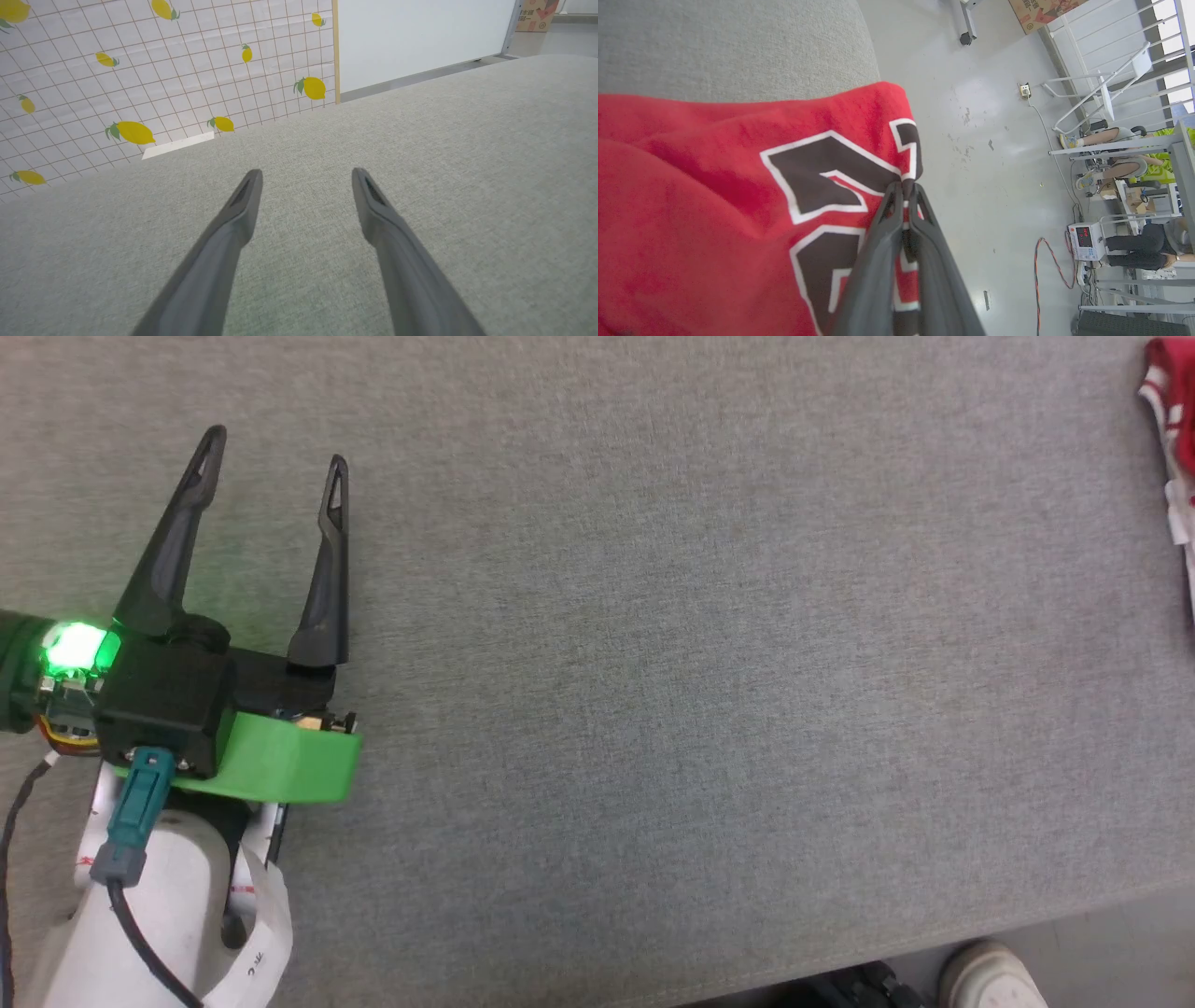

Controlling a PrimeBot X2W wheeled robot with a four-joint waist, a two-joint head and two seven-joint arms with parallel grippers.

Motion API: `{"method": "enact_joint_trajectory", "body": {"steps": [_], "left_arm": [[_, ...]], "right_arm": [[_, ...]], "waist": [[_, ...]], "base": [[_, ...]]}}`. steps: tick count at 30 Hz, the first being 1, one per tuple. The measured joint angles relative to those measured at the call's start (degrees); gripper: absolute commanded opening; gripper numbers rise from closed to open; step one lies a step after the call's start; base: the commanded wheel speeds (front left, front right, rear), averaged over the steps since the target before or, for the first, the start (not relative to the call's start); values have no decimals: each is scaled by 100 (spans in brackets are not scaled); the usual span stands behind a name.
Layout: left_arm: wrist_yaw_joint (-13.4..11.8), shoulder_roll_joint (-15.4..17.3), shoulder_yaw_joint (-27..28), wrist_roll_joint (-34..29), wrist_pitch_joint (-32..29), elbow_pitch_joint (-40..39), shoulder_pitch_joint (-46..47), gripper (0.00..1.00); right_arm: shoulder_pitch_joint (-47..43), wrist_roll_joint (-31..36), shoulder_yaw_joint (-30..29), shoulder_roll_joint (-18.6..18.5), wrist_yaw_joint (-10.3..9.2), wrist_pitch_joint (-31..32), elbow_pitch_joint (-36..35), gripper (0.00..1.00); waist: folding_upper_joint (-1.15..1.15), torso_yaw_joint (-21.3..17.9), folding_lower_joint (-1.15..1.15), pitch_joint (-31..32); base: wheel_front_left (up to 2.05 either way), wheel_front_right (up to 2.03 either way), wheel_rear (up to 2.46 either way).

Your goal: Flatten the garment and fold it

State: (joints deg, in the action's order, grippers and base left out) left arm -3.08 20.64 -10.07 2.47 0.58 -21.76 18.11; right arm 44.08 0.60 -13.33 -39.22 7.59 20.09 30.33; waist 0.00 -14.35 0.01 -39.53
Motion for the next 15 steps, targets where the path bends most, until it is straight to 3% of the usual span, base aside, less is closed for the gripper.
{"method": "enact_joint_trajectory", "body": {"steps": [5, 6, 7, 15], "left_arm": [[-1, 56, -14, -56, -58, -133, 47, 100], [-1, 60, -15, -56, -66, -145, 59, 100], [-3, 75, -13, -56, -83, -166, 79, 100], [-169, 58, 19, -87, 37, -16, 77, 100]], "right_arm": [[208, 250, -47, 142, 0, -321, 453, 0], [247, 283, -68, 176, 0, -352, 532, 16], [364, 414, -110, 250, 1, -497, 746, 100], [628, 666, -165, 290, 0, -799, 1315, 100]], "waist": [[0, -72, 0, -210], [0, -81, 0, -235], [0, -96, 0, -281], [0, -56, -1, -192]], "base": [[0, 0, 0], [0, 0, 0], [0, 0, 0], [0, 0, 0]]}}
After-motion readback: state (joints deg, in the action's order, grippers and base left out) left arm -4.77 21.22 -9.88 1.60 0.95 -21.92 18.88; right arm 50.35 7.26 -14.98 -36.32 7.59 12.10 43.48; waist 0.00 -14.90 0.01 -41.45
